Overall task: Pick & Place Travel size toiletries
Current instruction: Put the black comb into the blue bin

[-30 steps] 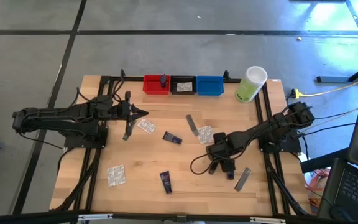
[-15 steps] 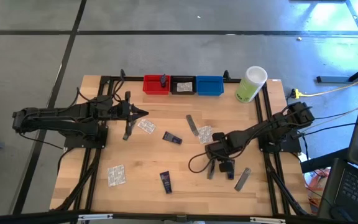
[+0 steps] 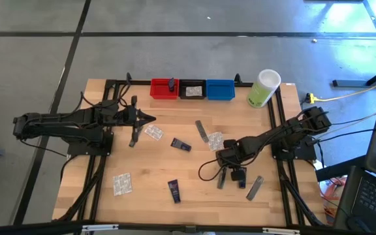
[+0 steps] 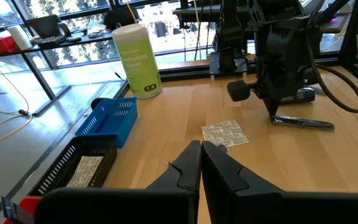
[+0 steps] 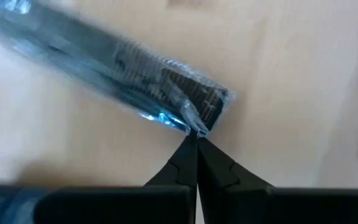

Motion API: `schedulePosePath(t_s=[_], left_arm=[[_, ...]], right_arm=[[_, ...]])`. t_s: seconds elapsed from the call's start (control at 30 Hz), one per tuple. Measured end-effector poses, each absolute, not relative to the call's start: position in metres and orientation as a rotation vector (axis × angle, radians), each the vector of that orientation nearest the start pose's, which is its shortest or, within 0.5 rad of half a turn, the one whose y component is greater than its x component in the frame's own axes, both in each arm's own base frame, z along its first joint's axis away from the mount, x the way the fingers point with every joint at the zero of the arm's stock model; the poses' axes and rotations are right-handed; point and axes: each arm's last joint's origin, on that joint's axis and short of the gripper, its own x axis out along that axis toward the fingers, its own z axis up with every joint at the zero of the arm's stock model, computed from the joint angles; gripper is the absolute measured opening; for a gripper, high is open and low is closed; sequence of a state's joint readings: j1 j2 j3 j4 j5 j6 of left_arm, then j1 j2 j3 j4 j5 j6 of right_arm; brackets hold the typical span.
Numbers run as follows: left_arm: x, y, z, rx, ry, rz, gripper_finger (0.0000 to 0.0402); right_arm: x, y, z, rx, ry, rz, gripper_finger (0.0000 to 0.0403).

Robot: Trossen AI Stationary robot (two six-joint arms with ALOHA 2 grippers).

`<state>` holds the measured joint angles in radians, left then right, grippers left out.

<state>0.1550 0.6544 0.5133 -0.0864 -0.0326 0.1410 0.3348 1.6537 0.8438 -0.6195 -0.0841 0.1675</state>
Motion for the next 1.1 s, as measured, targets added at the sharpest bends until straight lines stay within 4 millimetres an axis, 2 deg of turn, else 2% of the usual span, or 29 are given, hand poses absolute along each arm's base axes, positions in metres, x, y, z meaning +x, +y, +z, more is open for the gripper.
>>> schedulePosePath(t_s=[0.6,1.1], left_arm=[[0.154,0.025,0.267,0.128,0.240,0.170,0.0010],[0.154,0.025,0.267,0.128,0.240,0.171,0.0011]], right_arm=[[0.246,0.085,0.163,-0.008,1.365,0.193,0.0000],[0.240,0.045,0.197,-0.001,1.238,0.024,0.0000]])
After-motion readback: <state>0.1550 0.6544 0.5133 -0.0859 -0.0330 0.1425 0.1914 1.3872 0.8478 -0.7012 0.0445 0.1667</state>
